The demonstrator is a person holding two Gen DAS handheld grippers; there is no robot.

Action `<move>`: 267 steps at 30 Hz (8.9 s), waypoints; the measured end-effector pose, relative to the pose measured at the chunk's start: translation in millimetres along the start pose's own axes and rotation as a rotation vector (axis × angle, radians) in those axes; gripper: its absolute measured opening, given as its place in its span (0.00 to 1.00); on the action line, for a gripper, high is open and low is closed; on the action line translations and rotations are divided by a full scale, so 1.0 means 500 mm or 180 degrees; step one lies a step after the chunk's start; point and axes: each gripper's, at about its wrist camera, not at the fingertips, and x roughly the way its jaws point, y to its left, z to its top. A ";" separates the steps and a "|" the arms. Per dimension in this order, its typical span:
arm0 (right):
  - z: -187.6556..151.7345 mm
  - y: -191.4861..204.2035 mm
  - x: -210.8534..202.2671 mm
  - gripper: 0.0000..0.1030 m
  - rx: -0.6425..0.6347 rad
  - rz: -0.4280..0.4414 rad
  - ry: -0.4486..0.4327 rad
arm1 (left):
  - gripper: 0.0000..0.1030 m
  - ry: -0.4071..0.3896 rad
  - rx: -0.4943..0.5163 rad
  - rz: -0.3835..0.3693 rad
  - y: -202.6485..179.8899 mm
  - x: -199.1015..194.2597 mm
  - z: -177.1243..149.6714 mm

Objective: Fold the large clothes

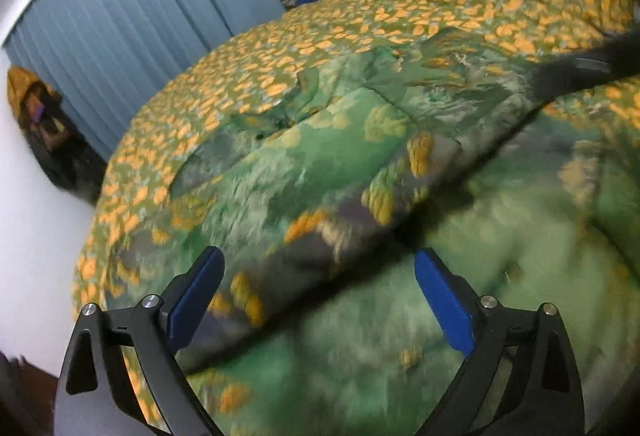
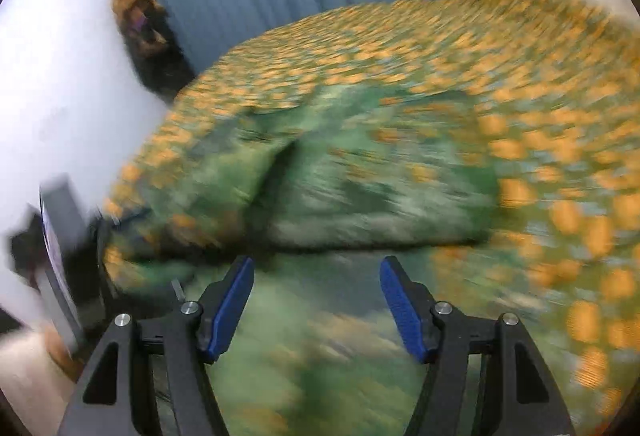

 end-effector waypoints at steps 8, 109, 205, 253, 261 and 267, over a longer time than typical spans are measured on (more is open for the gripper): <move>0.060 0.095 0.215 0.21 -0.0242 0.0162 0.0875 | 0.94 0.0211 -0.1085 -0.0206 0.170 -0.061 -0.090; -0.119 -0.163 -0.235 0.12 -0.0021 0.0454 0.1365 | 0.15 0.1459 -0.2191 -0.1432 0.204 -0.220 -0.355; 0.167 -0.220 0.252 0.17 -0.0193 -0.0578 -0.0101 | 0.29 0.0218 -0.2540 0.0072 0.405 0.162 -0.284; -0.009 -0.114 0.092 0.38 -0.0512 0.0119 0.0010 | 0.99 0.0944 -0.1713 -0.0528 0.167 0.273 0.050; -0.007 -0.117 0.094 0.38 -0.0489 0.0140 0.0005 | 0.99 0.0700 -0.1226 -0.0690 0.109 0.126 -0.007; -0.010 -0.122 0.092 0.38 -0.0431 0.0148 -0.0031 | 0.99 0.0474 -0.0758 -0.0525 0.032 0.022 -0.073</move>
